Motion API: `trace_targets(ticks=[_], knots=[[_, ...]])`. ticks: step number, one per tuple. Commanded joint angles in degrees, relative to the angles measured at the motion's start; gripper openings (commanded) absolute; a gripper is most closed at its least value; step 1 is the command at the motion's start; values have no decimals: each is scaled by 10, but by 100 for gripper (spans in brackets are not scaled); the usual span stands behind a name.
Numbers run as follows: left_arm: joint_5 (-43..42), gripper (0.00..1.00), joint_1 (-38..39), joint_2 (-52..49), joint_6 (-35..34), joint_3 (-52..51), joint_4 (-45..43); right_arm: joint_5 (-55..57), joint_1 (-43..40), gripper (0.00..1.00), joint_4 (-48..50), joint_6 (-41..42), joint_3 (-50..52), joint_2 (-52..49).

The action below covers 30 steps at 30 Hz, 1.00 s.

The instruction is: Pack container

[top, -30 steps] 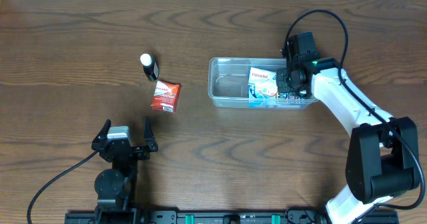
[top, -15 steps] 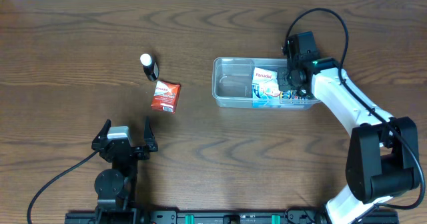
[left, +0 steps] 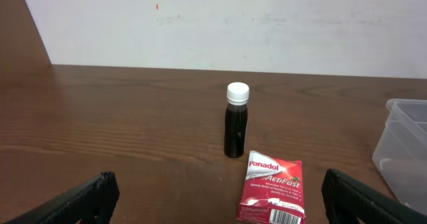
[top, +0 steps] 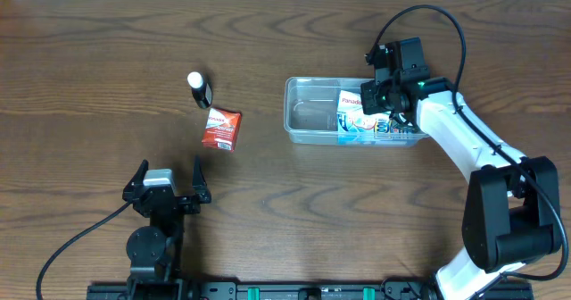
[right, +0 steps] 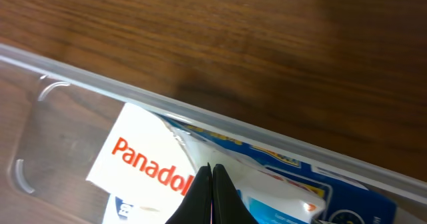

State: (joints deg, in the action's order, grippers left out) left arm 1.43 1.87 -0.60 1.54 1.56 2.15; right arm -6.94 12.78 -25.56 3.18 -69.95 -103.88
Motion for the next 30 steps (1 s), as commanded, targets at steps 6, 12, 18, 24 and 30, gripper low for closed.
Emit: trace_targets(ticks=[6, 12, 18, 24, 30], knots=[[1, 98, -4, 4, 3, -13, 19, -23, -7, 19, 12, -33, 3, -5], [1, 98, -4, 4, 3, -13, 19, -14, -6, 31, 7, -33, 3, -5], [1, 98, -4, 4, 3, -13, 19, -14, -8, 44, -11, -33, 2, 27], [1, 98, -4, 4, 3, -13, 19, 36, -8, 53, -68, -32, 2, 83], [1, 98, -4, 4, 3, -13, 19, 112, -8, 45, -127, -28, 2, 100]])
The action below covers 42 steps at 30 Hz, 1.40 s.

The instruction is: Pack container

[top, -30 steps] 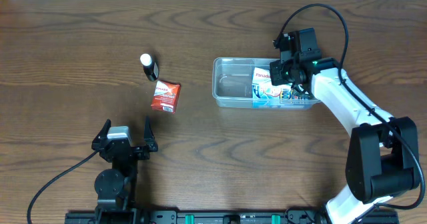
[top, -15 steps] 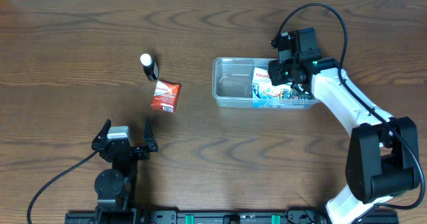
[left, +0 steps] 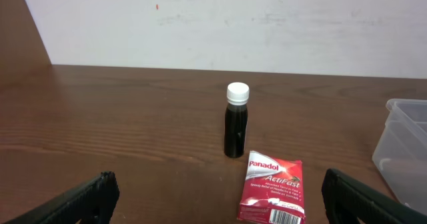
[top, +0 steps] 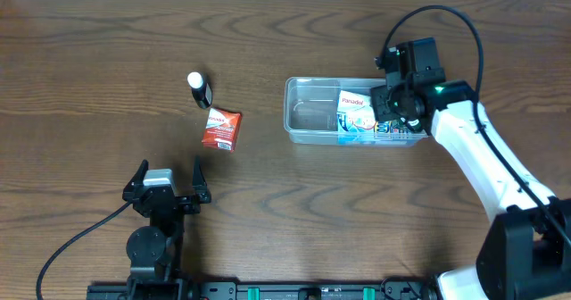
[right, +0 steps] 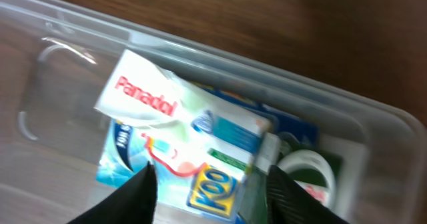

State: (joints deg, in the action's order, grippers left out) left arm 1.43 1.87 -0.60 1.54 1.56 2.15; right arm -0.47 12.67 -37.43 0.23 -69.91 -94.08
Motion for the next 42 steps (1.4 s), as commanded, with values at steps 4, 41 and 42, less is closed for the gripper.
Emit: trace_targets(ticks=[4, 41, 42], knots=[[1, 98, -4, 4, 3, -13, 19, 76, -8, 11, -25, 38, 2, -2], [1, 98, -4, 4, 3, -13, 19, -51, -2, 10, 135, -42, 3, -87], [1, 98, -4, 4, 3, -13, 19, -52, -2, 12, 138, -42, 3, -88]])
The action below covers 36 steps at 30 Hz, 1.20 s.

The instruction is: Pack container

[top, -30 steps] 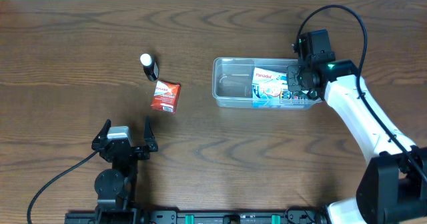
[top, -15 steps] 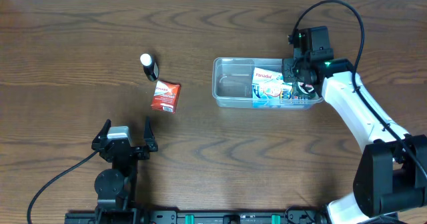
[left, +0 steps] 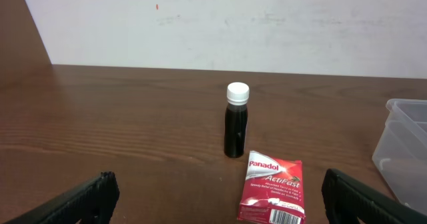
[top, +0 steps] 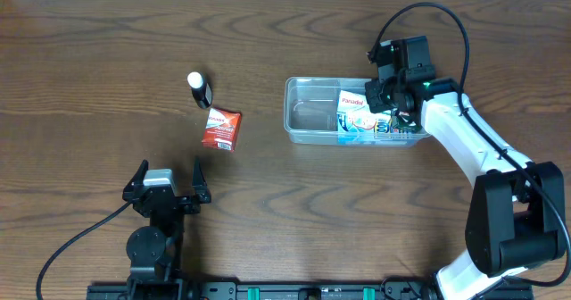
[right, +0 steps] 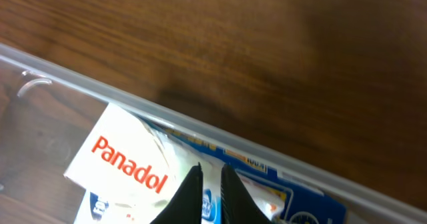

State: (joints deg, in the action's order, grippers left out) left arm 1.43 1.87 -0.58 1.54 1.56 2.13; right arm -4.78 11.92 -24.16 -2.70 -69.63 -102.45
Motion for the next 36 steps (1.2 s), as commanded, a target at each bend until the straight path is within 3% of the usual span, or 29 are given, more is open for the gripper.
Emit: trace_targets(ticks=[1, 6, 9, 25, 36], knots=[[1, 98, -4, 3, 3, -13, 19, -8, 5, 14, 7, -13, 0, -7], [1, 98, -4, 3, 3, -13, 19, -8, 5, 13, 19, -13, 0, -31], [1, 98, -4, 3, 3, -13, 19, -9, 7, 1, 33, -12, 0, -46], [1, 98, -4, 3, 3, -13, 19, -30, 12, 1, 62, -6, 0, -65], [1, 98, -4, 3, 3, -13, 19, -44, 13, 6, 66, -6, -14, 0]])
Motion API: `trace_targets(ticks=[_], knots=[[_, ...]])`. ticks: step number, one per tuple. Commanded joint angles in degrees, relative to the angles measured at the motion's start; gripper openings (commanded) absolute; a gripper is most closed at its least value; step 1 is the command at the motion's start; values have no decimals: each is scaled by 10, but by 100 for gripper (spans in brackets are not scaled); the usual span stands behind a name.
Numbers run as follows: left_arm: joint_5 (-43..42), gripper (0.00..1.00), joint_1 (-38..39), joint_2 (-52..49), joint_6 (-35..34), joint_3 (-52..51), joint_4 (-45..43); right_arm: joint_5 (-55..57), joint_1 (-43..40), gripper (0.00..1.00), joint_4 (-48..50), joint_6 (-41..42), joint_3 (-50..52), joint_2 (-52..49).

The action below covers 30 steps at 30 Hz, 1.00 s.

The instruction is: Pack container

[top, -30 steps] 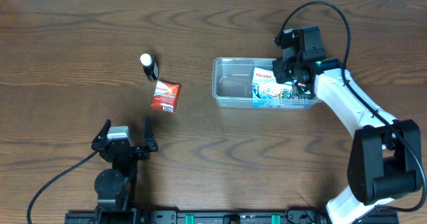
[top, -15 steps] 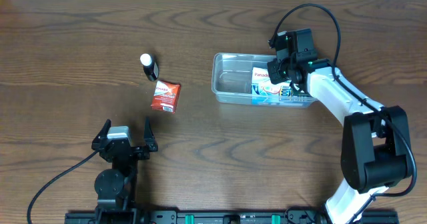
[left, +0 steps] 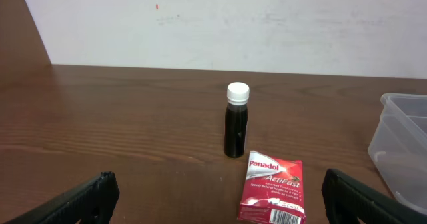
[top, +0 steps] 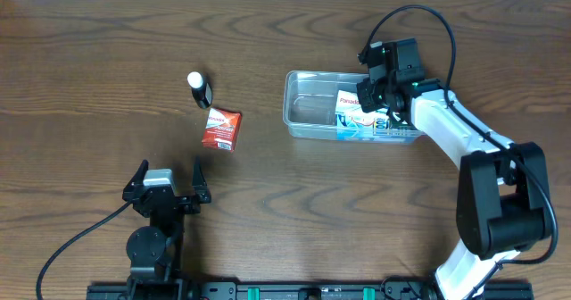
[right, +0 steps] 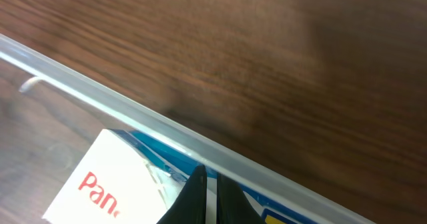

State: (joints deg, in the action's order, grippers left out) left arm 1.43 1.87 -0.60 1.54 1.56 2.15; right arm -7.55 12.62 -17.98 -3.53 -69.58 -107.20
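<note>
The clear plastic container [top: 308,75] lies right of centre, holding a white Panadol box [top: 348,99] and blue packets. My right gripper [top: 376,98] is at its far long wall, jaws pinched on the rim [right: 100,97] with only a thin sliver between them [right: 207,174]; the white box [right: 107,184] lies just inside. A red Panadol ActiFast pack [top: 220,128] and a dark bottle with a white cap [top: 200,89] are on the table at the left. My left gripper [top: 167,182] rests open near the front edge, facing the bottle [left: 236,121] and pack [left: 273,187].
The container's near end [left: 400,151] shows at the right edge of the left wrist view. A pale wall runs behind the table's far edge. The right arm's cable arcs over the far right of the table.
The container has shifted slightly to the left and towards the far edge, with my right gripper still at its far wall. More of it shows in the left wrist view. Left arm unmoved.
My right gripper was first shut low over the white box by the far wall. Then it hung open higher above the packed items. Then it was back at the far wall, jaws nearly together, and now the container has moved a little with it.
</note>
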Motion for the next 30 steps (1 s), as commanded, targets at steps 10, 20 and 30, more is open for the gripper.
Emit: trace_targets(ticks=[10, 20, 30], knots=[[1, 98, -4, 4, 3, -13, 19, -97, 37, 1, -5, 2, -15, 74], [1, 98, -4, 4, 3, -13, 19, -93, 76, 1, 4, -2, -15, 74], [1, 98, -4, 4, 3, -13, 19, -80, 91, 1, -11, -4, -15, 54]])
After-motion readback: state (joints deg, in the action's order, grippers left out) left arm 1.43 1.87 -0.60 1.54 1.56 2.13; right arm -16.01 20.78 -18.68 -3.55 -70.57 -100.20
